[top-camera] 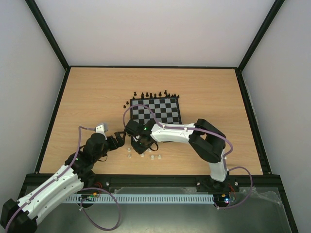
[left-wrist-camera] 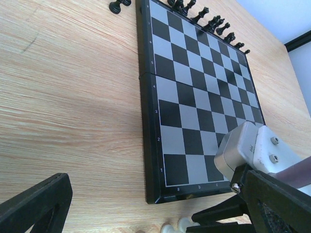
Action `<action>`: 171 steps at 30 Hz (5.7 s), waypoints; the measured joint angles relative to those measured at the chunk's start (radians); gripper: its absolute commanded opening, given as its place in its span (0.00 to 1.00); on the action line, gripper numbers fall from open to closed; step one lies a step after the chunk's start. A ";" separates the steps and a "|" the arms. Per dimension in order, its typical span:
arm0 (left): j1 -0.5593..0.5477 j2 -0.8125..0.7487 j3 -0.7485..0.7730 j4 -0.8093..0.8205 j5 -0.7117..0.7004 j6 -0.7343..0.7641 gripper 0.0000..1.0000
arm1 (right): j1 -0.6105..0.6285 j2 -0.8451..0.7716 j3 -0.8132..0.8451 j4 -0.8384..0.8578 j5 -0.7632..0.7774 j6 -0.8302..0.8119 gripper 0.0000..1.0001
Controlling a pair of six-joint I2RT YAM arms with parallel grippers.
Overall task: Set up the chess pieces on the board
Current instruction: Pick up the chess piece at the center of the board, then place the chess piece on the chessboard, then pick up the chess piece at the center of the board, then place the chess piece on the chessboard.
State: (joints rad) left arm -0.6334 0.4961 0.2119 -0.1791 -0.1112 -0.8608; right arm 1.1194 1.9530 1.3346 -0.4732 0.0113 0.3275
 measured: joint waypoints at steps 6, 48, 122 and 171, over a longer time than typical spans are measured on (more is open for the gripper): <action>0.000 -0.001 0.000 0.000 0.000 0.000 1.00 | 0.000 0.001 0.000 0.000 0.004 0.002 0.11; 0.000 -0.006 0.000 0.000 0.000 0.001 1.00 | -0.191 0.004 0.082 -0.055 0.106 -0.034 0.12; 0.000 -0.269 0.011 -0.142 -0.055 -0.019 1.00 | 0.026 0.092 0.137 -0.053 -0.005 -0.029 0.06; 0.000 -0.274 0.012 -0.142 -0.055 -0.019 1.00 | -0.143 0.098 0.222 -0.116 0.121 -0.037 0.11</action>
State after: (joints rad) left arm -0.6334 0.2222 0.2237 -0.3210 -0.1658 -0.8799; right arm 0.9764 2.0510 1.5570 -0.5888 0.1318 0.2909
